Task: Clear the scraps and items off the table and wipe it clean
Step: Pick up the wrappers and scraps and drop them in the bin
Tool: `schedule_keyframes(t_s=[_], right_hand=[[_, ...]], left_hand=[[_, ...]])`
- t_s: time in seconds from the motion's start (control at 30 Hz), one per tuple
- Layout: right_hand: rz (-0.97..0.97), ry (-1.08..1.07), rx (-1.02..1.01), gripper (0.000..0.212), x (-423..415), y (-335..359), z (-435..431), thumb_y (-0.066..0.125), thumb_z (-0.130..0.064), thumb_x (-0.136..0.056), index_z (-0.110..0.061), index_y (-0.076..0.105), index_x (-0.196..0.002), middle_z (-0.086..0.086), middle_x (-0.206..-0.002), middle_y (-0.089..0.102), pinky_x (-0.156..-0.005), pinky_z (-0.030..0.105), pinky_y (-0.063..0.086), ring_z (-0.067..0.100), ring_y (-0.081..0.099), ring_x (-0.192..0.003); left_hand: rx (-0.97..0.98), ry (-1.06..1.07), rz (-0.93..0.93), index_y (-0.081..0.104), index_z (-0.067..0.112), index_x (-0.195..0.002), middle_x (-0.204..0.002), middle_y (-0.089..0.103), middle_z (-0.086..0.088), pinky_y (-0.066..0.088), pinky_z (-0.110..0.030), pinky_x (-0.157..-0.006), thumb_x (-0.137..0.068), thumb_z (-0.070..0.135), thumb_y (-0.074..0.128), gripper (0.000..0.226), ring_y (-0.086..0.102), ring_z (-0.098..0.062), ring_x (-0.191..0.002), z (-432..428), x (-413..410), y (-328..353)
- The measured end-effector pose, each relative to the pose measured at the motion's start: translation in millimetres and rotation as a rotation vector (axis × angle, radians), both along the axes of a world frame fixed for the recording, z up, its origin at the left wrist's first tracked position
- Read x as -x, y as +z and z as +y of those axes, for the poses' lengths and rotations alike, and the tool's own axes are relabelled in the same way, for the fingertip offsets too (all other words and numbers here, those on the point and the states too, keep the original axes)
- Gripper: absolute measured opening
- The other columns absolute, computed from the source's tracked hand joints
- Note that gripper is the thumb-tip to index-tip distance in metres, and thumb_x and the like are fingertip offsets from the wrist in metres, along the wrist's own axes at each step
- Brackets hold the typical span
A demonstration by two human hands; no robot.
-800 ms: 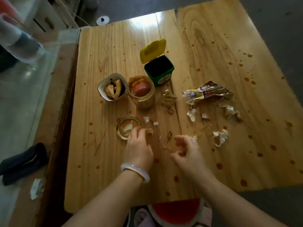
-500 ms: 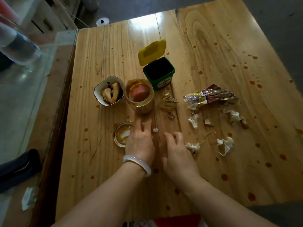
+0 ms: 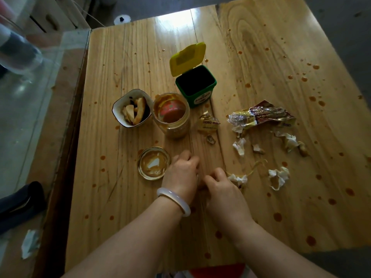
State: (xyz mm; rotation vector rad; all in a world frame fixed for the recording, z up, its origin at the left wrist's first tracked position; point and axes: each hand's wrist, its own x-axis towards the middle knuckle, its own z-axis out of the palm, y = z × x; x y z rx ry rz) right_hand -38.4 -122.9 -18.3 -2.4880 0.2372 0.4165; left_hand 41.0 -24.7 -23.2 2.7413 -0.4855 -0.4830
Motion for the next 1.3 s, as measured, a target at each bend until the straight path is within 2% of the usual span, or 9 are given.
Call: schedule_keyframes(t_s=[0.27, 0.37, 0.47, 0.57, 0.7, 0.8, 0.97, 1.17, 1.3], right_hand=[[-0.100, 0.028, 0.039, 0.013, 22, -5, 3, 0.064, -0.012, -0.088, -0.015, 0.063, -0.101, -0.001, -0.107, 0.050, -0.078, 0.028, 0.050, 0.018, 0.049, -0.097], [-0.114, 0.026, 0.058, 0.019, 23, -6, 3, 0.067, -0.008, -0.085, -0.016, 0.065, -0.102, 0.000, -0.103, 0.054, -0.074, 0.029, 0.051, 0.020, 0.052, -0.095], [-0.143, 0.048, 0.075, 0.018, 21, -7, 1, 0.072, -0.005, -0.079, -0.014, 0.065, -0.092, 0.003, -0.091, 0.057, -0.065, 0.030, 0.053, 0.022, 0.057, -0.082], [-0.143, 0.091, 0.077, 0.013, 19, -4, -3, 0.063, -0.009, -0.088, -0.013, 0.064, -0.100, 0.003, -0.094, 0.056, -0.069, 0.028, 0.049, 0.021, 0.057, -0.085], [-0.058, -0.017, -0.041, 0.011, 23, 8, -14, 0.059, -0.014, -0.092, -0.019, 0.061, -0.102, -0.006, -0.096, 0.050, -0.077, 0.021, 0.048, 0.010, 0.051, -0.086], [0.016, -0.224, -0.173, 0.012, 35, 26, -23, 0.066, -0.010, -0.087, -0.022, 0.065, -0.090, -0.010, -0.088, 0.058, -0.065, 0.015, 0.050, 0.004, 0.057, -0.078], [0.214, -0.408, -0.382, 0.020, 73, 63, -36, 0.072, -0.007, -0.082, -0.026, 0.069, -0.082, -0.003, -0.078, 0.067, -0.065, 0.026, 0.059, 0.011, 0.066, -0.074], [0.356, -0.441, -0.370, 0.021, 122, 75, -25, 0.071, -0.004, -0.083, -0.026, 0.069, -0.081, -0.001, -0.080, 0.068, -0.065, 0.031, 0.061, 0.012, 0.068, -0.073], [0.392, -0.460, -0.305, 0.020, 150, 60, -14, 0.071, -0.011, -0.084, -0.030, 0.068, -0.081, -0.006, -0.081, 0.067, -0.072, 0.034, 0.061, 0.009, 0.065, -0.077]], left_hand=[[0.173, 0.104, 0.034, 0.067, 0.014, -0.098, -0.105, 0.054, 0.002, 0.048, -0.026, -0.082, -0.090, 0.017, 0.056, 0.014, 0.054, -0.015, -0.094, 8, 14, 4], [0.129, 0.060, 0.044, 0.061, 0.019, -0.105, -0.110, 0.049, 0.005, 0.044, -0.021, -0.086, -0.088, 0.023, 0.058, 0.017, 0.049, -0.011, -0.101, 8, 21, 4], [0.084, 0.054, 0.049, 0.060, 0.018, -0.099, -0.105, 0.050, 0.003, 0.043, -0.021, -0.079, -0.091, 0.018, 0.052, 0.012, 0.049, -0.013, -0.097, 5, 23, 4], [0.058, 0.075, 0.061, 0.062, 0.016, -0.093, -0.100, 0.053, 0.002, 0.046, -0.024, -0.076, -0.092, 0.014, 0.050, 0.013, 0.052, -0.014, -0.091, 4, 25, 4], [0.131, 0.126, 0.102, 0.064, 0.018, -0.088, -0.095, 0.055, 0.004, 0.051, -0.027, -0.075, -0.089, 0.011, 0.054, 0.013, 0.053, -0.012, -0.086, 9, 42, 12], [0.255, 0.169, 0.114, 0.066, 0.019, -0.083, -0.088, 0.056, 0.007, 0.050, -0.020, -0.070, -0.086, 0.009, 0.061, 0.011, 0.053, -0.006, -0.080, 17, 66, 27], [0.414, 0.249, 0.166, 0.066, 0.021, -0.075, -0.078, 0.057, 0.011, 0.045, -0.010, -0.063, -0.079, 0.008, 0.071, 0.014, 0.055, 0.000, -0.069, 27, 124, 47], [0.384, 0.308, 0.287, 0.066, 0.024, -0.075, -0.079, 0.056, 0.012, 0.049, -0.019, -0.069, -0.080, 0.007, 0.068, 0.017, 0.056, -0.001, -0.074, 33, 190, 42], [0.300, 0.358, 0.344, 0.069, 0.022, -0.086, -0.088, 0.058, 0.013, 0.051, -0.021, -0.077, -0.085, 0.010, 0.063, 0.013, 0.057, -0.001, -0.081, 37, 209, 30]])
